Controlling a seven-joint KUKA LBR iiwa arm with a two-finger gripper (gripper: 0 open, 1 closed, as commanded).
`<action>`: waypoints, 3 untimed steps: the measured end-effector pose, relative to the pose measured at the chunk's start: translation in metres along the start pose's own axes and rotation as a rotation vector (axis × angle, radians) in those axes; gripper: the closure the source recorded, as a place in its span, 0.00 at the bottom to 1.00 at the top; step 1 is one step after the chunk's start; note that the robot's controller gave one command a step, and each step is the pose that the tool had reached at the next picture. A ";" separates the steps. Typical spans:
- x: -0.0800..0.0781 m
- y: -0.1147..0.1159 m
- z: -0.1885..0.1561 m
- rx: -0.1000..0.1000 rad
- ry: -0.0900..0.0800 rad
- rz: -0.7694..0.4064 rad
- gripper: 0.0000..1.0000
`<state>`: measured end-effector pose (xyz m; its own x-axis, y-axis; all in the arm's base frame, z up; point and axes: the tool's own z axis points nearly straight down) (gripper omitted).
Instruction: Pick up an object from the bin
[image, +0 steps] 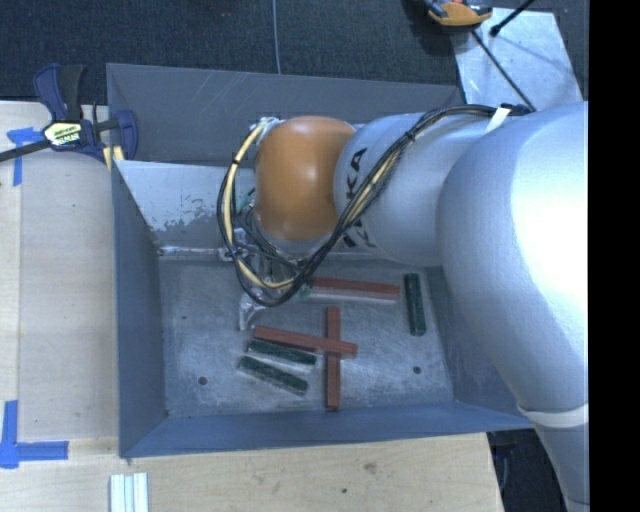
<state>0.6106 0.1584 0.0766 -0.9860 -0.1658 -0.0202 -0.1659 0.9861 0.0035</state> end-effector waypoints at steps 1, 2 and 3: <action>0.000 0.000 0.000 0.000 0.001 0.000 0.00; 0.026 -0.108 -0.006 0.001 0.008 -0.376 1.00; 0.028 -0.108 -0.003 0.000 0.015 -0.376 0.00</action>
Offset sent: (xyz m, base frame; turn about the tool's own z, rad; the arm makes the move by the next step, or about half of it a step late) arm -0.0116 -0.1112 0.0006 -0.3804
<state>0.6009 0.0470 0.0790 -0.8564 -0.5163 -0.0052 -0.5163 0.8564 -0.0014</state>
